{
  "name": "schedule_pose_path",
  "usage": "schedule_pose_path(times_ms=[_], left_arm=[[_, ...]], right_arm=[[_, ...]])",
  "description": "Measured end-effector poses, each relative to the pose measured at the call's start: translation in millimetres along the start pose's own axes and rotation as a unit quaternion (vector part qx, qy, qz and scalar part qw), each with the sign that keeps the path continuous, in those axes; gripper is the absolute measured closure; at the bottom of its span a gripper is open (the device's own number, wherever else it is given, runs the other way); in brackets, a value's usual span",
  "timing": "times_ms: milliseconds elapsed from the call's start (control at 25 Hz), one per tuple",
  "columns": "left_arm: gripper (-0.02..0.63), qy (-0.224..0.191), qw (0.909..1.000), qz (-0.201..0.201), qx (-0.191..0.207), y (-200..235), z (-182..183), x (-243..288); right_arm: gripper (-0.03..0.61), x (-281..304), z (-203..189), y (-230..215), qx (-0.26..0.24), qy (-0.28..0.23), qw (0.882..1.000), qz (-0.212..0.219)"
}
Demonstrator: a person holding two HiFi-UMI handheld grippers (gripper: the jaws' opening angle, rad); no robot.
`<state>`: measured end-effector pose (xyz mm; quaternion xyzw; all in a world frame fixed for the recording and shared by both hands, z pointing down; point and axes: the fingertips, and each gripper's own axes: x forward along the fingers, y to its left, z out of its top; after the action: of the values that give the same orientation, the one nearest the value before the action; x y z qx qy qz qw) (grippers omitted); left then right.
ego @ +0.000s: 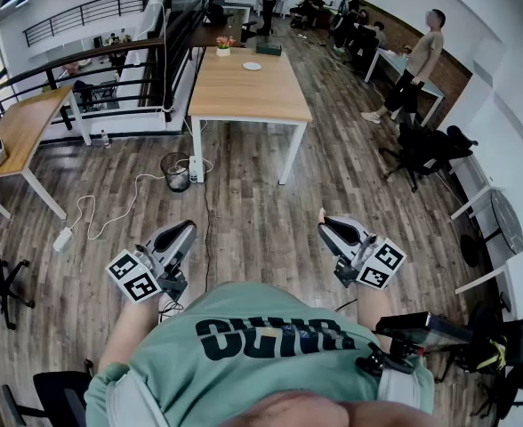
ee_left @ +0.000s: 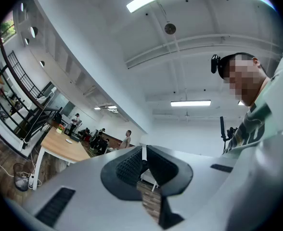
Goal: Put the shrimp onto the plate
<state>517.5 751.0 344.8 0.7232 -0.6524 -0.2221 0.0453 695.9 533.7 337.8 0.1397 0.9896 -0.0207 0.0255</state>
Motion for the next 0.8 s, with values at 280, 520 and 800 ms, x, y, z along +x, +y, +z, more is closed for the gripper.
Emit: schedule_pose_path(times_ms=[280,520,800], left_arm=[[0.581,-0.002,1.0000,-0.001,-0.006,3.7,-5.3,9.7],[0.581,0.007,0.9999,-0.010,-0.003,1.1,-11.2,28.9],[0.581,0.013,0.9997,-0.021,-0.003,-6.1,-18.2,57.1]], right_arm=[[0.528,-2.4,-1.0,-9.9,0.000,0.003,1.000,0.001],[0.528,-12.6,-0.4,-21.3,0.000,-0.007,1.000,-0.003],[0.528,-33.8,1.6,-40.4,0.003,-0.012,1.000,-0.014]])
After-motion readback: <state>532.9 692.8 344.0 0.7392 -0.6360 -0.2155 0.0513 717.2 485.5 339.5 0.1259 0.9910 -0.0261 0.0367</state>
